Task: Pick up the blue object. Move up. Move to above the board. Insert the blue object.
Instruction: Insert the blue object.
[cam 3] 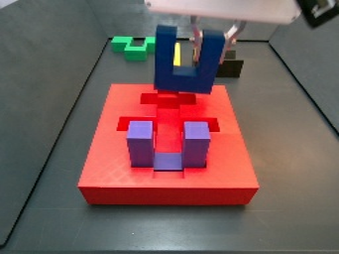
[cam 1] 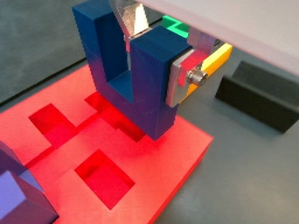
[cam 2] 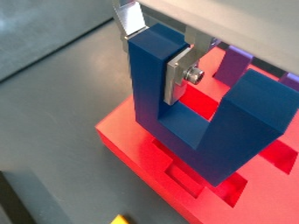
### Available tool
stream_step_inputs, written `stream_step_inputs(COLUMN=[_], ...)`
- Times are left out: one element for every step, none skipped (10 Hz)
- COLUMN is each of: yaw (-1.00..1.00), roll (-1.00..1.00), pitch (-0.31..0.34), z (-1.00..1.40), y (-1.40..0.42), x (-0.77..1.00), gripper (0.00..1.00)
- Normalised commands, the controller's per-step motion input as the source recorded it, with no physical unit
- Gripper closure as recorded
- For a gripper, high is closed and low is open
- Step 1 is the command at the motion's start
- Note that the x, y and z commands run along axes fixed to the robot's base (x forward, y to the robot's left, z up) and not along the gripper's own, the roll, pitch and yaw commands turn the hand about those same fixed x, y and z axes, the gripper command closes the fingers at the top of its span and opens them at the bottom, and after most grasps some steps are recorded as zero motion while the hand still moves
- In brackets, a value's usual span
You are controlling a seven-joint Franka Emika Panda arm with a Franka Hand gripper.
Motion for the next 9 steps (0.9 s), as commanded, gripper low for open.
stream_step_inputs(yaw=[0.0,0.16,0.32,0.27,0.13,0.0,0.0,0.0,0.0], roll=[0.0,-0.1,-0.11,-0.1,-0.04,0.0,-0.03,-0.08,-0.13], pitch=[0.0,-0.074,-0.106,-0.087,-0.111,-0.113,-0.169,-0.243,-0.371], z=[0.0,-0.11,-0.15,-0.15,-0.1,-0.06,-0.04,-0.02,0.0], y=[0.0,0.16,0.23,0.11,0.0,-0.09,-0.09,-0.06,-0.08], x=[0.0,0.0,-0.13,-0.1,-0.13,-0.22,-0.37,-0.52,-0.51], gripper=[1.0,1.0,1.0,1.0,1.0,1.0,1.0,1.0,1.0])
